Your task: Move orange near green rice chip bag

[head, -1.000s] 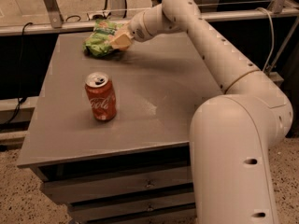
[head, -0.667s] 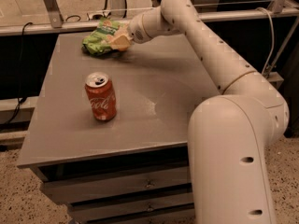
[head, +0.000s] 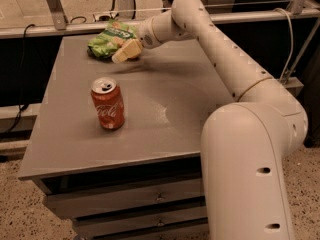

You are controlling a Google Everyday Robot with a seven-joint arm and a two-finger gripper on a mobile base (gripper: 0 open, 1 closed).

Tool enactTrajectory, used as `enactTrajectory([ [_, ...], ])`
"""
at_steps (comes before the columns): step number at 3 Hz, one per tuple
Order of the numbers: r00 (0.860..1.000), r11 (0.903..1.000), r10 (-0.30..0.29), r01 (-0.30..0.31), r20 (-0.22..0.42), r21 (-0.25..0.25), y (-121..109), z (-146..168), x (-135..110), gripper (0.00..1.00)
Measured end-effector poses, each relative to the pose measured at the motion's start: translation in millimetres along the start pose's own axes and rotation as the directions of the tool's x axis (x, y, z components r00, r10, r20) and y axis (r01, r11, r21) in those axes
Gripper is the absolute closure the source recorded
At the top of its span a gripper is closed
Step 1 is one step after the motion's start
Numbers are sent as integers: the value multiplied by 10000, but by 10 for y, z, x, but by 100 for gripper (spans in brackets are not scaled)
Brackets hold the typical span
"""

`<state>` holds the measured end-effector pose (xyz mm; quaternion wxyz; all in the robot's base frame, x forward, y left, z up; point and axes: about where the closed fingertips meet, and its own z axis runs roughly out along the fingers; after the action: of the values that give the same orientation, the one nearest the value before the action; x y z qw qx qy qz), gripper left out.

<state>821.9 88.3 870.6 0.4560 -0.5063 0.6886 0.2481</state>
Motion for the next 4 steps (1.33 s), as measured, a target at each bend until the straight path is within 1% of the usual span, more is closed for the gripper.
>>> enactTrajectory([
  [1, 9997, 10000, 0, 0, 233, 12, -4, -92, -51, 0],
  [2, 9972, 9995, -294, 303, 692, -127, -10, -531, -125, 0],
  [3, 9936, 9972, -702, 721, 890, -189, 60, -1267, -47, 0],
  [4, 9911, 9948, -937, 893, 948, 496, 139, -2083, 88, 0],
])
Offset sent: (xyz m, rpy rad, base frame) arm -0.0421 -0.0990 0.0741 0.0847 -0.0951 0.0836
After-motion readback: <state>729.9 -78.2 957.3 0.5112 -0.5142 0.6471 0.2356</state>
